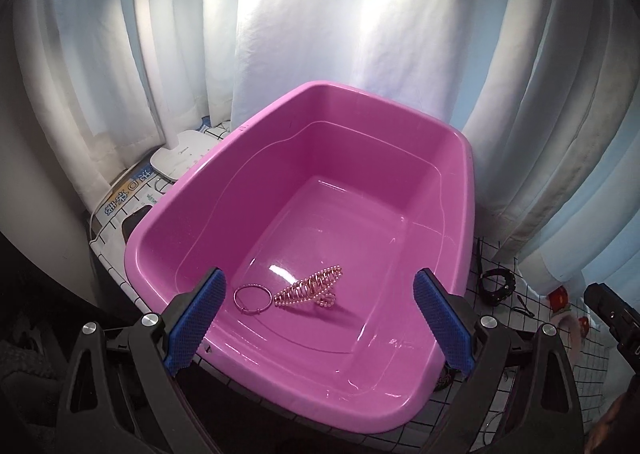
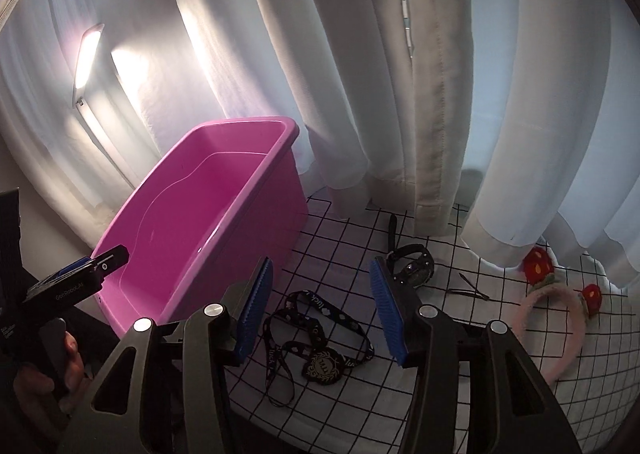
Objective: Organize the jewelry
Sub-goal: 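Move both tools back over the table toward the lanyard and second bangle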
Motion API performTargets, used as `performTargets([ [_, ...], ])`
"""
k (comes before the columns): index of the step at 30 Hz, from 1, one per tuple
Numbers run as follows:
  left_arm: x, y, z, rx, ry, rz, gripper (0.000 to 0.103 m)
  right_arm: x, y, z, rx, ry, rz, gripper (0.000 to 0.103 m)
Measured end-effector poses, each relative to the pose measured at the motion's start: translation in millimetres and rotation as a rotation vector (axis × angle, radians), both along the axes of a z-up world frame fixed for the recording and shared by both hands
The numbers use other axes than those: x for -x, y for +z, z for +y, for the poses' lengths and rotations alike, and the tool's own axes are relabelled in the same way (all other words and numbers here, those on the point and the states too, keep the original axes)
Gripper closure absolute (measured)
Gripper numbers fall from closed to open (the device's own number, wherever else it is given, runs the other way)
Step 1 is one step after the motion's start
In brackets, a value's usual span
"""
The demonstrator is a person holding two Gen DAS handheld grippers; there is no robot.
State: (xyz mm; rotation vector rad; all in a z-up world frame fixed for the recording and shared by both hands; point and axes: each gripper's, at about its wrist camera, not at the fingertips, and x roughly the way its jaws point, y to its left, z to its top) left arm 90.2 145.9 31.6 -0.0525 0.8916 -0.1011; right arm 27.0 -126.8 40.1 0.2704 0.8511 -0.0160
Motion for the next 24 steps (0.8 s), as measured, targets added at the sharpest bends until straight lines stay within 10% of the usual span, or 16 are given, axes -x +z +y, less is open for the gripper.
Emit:
performTargets([
  [10, 61, -3, -82, -0.003, -0.247, 0.005, 0.009, 109, -33, -59, -0.009, -0.208, 0.058, 0.047],
  [24, 96, -98, -138, -0.076, -0.414, 0.166, 0.007, 151, -148, -59, -0.095, -0.276, 0.282, 0.039],
])
